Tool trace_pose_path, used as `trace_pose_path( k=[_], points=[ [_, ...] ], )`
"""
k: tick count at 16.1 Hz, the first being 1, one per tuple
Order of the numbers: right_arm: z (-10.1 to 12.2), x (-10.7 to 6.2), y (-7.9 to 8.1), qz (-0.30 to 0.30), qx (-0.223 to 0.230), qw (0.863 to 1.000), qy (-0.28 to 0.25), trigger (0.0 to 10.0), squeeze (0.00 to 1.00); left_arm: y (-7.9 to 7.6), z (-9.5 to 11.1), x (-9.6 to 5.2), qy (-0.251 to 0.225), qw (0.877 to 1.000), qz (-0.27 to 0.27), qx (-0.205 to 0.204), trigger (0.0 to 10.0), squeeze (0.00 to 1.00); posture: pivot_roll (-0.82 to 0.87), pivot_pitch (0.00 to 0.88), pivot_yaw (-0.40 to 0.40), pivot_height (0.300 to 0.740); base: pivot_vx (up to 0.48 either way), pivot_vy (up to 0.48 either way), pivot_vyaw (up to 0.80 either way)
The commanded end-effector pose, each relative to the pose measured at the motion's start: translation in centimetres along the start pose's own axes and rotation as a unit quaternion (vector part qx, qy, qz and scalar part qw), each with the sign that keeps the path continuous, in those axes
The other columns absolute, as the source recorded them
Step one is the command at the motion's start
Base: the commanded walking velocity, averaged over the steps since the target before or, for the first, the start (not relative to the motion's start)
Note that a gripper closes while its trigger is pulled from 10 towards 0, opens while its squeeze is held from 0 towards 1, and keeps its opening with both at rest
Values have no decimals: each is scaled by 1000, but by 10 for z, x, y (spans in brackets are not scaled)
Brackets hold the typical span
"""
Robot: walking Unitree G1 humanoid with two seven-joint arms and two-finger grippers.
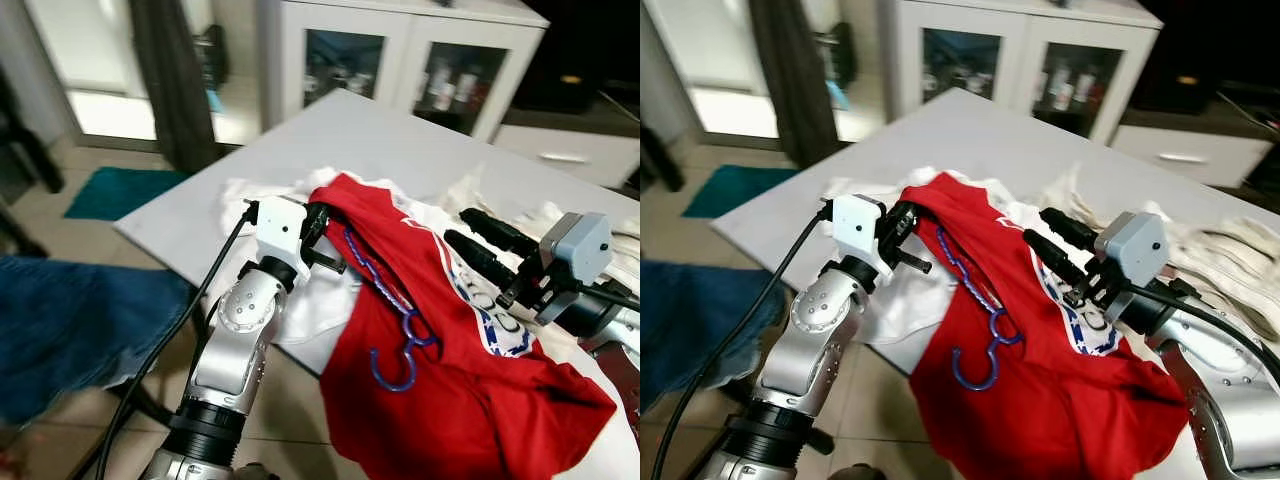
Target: Hang hanger
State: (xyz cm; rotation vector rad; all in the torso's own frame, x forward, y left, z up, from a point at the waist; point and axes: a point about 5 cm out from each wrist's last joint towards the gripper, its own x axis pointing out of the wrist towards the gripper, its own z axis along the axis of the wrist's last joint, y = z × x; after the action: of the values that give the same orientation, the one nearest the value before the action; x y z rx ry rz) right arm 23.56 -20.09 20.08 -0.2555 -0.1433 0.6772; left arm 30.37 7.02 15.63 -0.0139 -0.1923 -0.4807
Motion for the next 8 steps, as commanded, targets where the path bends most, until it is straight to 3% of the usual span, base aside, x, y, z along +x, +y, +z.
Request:
trace_pose_path(
  k=[1, 8],
  points=[
    [3, -1, -5, -9, -2, 1000, -2, 10000, 0, -3, 3, 3, -1, 1000, -6, 3, 10000, 0, -55, 0, -43, 740, 0, 0, 800],
    [3, 1, -10, -18, -8, 1000, 3, 10000, 0, -4, 3, 3, -1, 1000, -2, 2, 10000, 0, -48, 0, -54, 740, 0, 0, 800]
  ],
)
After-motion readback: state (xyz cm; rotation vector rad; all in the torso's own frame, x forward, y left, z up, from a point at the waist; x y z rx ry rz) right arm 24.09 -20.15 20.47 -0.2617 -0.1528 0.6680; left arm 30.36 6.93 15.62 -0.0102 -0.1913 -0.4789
